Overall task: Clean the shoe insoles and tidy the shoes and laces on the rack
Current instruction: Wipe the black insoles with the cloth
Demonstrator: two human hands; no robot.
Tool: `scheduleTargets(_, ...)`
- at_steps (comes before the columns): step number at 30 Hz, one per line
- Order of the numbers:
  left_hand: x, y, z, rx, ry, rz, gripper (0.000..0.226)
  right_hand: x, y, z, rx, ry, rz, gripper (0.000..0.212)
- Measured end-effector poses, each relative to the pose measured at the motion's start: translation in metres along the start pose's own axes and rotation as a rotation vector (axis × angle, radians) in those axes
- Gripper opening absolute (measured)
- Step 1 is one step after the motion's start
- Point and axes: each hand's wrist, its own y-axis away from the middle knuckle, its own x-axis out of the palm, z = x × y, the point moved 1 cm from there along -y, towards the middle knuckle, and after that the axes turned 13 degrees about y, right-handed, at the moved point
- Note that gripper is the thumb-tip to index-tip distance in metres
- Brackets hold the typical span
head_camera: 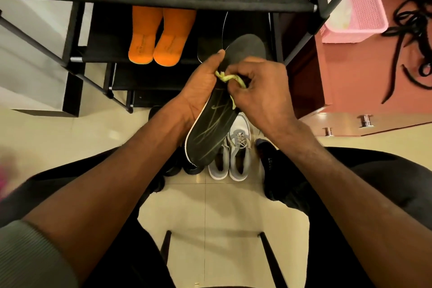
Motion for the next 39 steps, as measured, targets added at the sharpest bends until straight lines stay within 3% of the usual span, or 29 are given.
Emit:
scheduleTargets(9, 0.002, 0.004, 0.014, -0.148, -0.205, 0.152, 0.057, -0.02, -0.031, -0.037, 0.413, 0.023, -0.188, 0.014)
scheduleTargets(14, 0.007, 0.008, 0.006, -0.062, -0.143, 0.123, 0.046, -0.014, -0.017, -0.018, 0.226, -0.089, -0.02, 0.02)
scheduleTargets(18, 0.0, 0.002, -0.005, -0.022, 0.003, 0.009, 0.051, 0.001, -0.004, -0.002, 0.122, -0.202, 0.078, 0.023)
scheduleTargets(21, 0.0, 0.002, -0.005, -0.018, -0.04, 0.003, 0.05, 0.005, -0.003, -0.001, 0.122, -0.119, 0.006, 0.02)
scheduleTargets(26, 0.004, 0.01, 0.005, -0.064, -0.171, 0.085, 0.049, -0.016, -0.023, -0.029, 0.344, 0.049, -0.163, 0.017)
scheduleTargets(30, 0.007, 0.019, 0.001, -0.085, -0.231, 0.127, 0.048, -0.03, -0.035, -0.055, 0.452, 0.02, -0.198, 0.018)
scheduleTargets(33, 0.01, 0.02, -0.001, -0.112, -0.253, 0.155, 0.059, -0.026, -0.032, -0.058, 0.427, -0.001, -0.172, 0.019)
scheduleTargets(37, 0.006, 0.011, -0.002, -0.101, -0.209, 0.091, 0.062, -0.032, -0.032, -0.051, 0.361, 0.001, -0.279, 0.022)
scheduleTargets(39, 0.001, 0.006, -0.006, -0.079, -0.195, 0.077, 0.063, -0.03, -0.03, -0.046, 0.298, -0.013, -0.233, 0.021)
